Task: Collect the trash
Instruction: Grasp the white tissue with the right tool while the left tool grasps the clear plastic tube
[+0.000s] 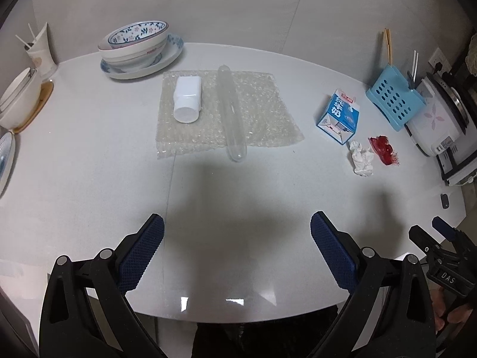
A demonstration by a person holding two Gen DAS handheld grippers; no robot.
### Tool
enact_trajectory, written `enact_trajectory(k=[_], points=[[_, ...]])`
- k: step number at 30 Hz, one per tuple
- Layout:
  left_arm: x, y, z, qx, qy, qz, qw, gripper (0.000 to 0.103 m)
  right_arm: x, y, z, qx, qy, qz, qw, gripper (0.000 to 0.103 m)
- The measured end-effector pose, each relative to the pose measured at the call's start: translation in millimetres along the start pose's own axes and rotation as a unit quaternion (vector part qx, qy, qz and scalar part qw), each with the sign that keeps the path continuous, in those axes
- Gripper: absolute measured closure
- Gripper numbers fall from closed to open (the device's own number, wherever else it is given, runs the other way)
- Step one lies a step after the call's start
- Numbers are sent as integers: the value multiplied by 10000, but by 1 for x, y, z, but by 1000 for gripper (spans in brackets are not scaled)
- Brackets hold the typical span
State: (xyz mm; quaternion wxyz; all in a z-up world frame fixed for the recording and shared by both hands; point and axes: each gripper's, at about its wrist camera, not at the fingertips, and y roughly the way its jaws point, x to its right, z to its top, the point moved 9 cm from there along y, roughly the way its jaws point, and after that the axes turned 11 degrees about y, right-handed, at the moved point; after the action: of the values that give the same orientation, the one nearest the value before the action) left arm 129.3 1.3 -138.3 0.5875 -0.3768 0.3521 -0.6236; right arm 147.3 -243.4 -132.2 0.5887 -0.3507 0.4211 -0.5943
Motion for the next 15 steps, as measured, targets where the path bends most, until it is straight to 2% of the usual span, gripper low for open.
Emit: enact_trajectory(k=[10, 15], points=[[-10, 57, 51, -297, -40, 72, 9995, 11, -16, 48, 40, -313, 91, -4, 9995, 21], [-12, 91, 66, -609, -169, 140, 9979, 16, -19, 78, 57, -555, 210, -4, 9982, 28]])
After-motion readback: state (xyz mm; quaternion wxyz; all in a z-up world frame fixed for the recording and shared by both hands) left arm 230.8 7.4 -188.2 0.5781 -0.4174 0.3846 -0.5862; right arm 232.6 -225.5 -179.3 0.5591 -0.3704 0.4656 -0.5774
